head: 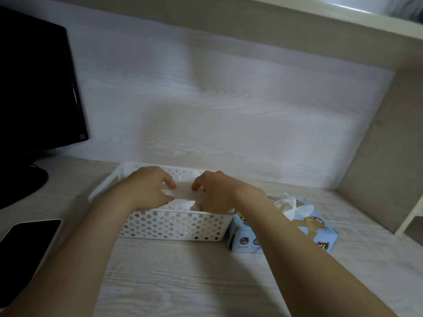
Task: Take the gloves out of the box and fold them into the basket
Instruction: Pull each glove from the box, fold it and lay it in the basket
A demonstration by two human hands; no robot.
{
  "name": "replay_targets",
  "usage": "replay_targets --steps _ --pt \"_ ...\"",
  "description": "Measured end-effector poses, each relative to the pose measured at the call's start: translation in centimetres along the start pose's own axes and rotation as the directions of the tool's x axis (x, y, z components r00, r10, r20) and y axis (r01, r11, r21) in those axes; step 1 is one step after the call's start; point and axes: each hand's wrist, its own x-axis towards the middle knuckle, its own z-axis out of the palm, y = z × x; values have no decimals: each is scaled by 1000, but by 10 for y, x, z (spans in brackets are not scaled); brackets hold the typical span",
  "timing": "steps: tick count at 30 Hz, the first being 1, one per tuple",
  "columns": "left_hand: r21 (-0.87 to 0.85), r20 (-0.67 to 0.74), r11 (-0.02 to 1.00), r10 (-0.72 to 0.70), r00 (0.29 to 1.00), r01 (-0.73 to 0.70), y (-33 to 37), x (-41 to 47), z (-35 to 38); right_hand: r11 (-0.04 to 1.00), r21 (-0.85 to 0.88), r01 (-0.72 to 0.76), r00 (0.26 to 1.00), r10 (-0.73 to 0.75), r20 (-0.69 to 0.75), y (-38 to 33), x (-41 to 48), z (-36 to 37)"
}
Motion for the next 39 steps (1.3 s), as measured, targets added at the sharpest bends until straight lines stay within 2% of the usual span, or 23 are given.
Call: replay_targets --steps 3,5,11,16,19,21,23,26,30,33,35,39 --pt "-26 -282 975 206 937 -223 7 -1 2 1000 10 18 994 -17 -106 2 -3 2" --pt "-42 -377 949 275 884 -313 19 -5 3 999 -42 34 977 -42 -207 7 -6 3" --pt "21 -415 917 371 831 -399 48 -15 16 985 -41 166 860 -165 -482 29 -31 3" --pt "129 -475 891 441 762 -435 69 -23 29 986 57 156 648 -58 -759 61 -52 16" --pt "244 -443 806 588 677 -540 86 -22 48 983 85 165 511 -12 -859 84 -68 19" --pt "336 -399 732 681 615 -593 97 -19 62 980 79 182 456 -14 -890 102 -78 23" --pt "413 -357 695 718 597 -589 106 -19 74 978 88 190 424 -1 -906 118 -84 31" --pt "484 -346 690 716 606 -539 114 -17 85 964 147 222 430 38 -902 130 -90 41" --pt "553 -350 707 677 647 -441 119 -18 92 912 263 313 535 60 -843 134 -98 47" --pt "579 -370 722 648 666 -380 123 -23 99 946 194 262 628 -15 -778 137 -102 47" --pt "583 -386 722 650 655 -373 124 -25 104 958 180 224 670 -17 -742 140 -103 49" --pt "583 -393 713 667 633 -390 123 -24 108 964 168 208 670 -15 -742 142 -99 53"
